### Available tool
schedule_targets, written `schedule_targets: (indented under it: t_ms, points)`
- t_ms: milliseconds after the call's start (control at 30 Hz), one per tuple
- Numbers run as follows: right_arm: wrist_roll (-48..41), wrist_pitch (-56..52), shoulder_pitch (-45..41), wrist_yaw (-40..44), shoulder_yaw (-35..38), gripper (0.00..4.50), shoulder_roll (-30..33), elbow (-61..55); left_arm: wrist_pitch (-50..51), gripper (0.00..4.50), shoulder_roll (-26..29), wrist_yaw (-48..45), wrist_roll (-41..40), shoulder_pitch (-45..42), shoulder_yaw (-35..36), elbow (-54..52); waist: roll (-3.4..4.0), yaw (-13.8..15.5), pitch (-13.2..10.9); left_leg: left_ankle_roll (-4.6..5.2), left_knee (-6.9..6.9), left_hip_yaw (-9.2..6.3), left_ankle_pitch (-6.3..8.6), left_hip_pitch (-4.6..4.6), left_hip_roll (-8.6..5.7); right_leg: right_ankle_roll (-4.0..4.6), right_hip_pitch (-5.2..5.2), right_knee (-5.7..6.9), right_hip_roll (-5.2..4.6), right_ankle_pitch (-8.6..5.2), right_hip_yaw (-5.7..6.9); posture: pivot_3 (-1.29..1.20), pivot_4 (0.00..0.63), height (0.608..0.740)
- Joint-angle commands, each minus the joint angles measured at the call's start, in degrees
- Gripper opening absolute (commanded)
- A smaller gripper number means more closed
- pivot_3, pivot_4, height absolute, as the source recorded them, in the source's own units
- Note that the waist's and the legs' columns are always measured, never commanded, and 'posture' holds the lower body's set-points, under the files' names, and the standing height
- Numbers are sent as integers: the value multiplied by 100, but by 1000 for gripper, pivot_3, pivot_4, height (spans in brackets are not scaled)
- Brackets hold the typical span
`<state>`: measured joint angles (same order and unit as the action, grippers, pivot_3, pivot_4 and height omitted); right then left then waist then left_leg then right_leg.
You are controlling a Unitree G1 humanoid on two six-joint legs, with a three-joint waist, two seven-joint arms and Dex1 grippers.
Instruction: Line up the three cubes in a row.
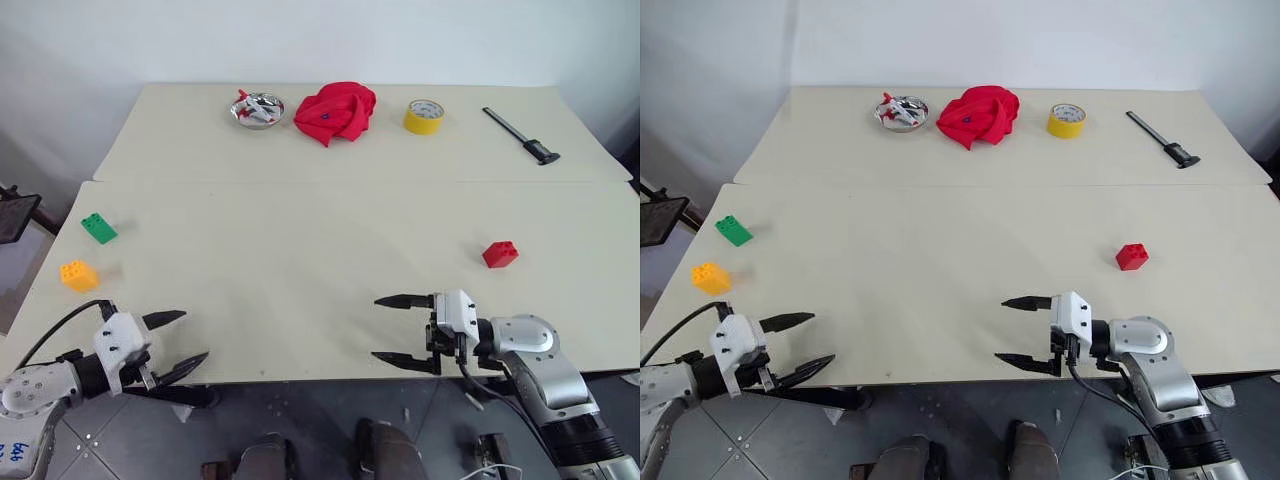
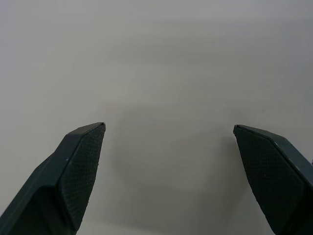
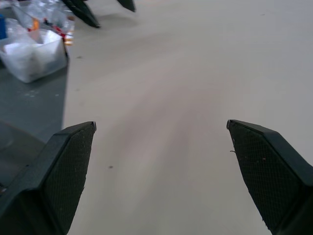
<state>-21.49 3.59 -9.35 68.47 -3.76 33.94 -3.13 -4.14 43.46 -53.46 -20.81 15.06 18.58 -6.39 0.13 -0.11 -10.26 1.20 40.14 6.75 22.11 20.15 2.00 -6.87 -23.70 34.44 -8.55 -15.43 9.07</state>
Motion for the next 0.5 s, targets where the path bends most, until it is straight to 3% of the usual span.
schedule_targets:
  t_ms: [33, 133, 267, 367, 500]
  points:
    - [-147, 11, 82, -511, 424, 4500, -113, -315, 89, 4480, -229, 186, -366, -144, 203, -295, 0, 10, 0, 0, 0, -1, 0, 0, 1, 0, 0, 1, 0, 0, 0, 0, 150, 740]
    - [-348, -271, 350, -1386, 1066, 4500, -262, -706, 718, 4480, -446, 493, -893, -480, 257, -615, 0, 56, 0, 1, 4, -12, 0, 2, 3, -2, 1, 6, -6, 1, 1, 0, 150, 740]
    - [-389, -401, 1088, -2226, 2201, 4500, -227, -946, 1112, 4480, -436, 325, -864, -854, -367, -1169, 4, 121, 2, 4, 4, -13, 1, -1, -7, -5, 1, 14, -8, 3, 0, 0, 150, 740]
    - [-387, -215, 1536, -2630, 3109, 4500, -208, -618, 1073, 4480, -385, -20, -634, -1226, -996, -1441, 6, 159, 3, 5, 4, 2, 2, 3, -14, -5, 3, 11, -7, 3, 0, 0, 150, 740]
    - [-337, -125, 1705, -3016, 3762, 4500, -228, 180, 889, 4480, -505, -190, -336, -1772, -1550, -1310, 10, 126, 6, 4, 3, 13, 0, -1, -10, -3, 6, 2, 2, 2, -6, 0, 150, 740]
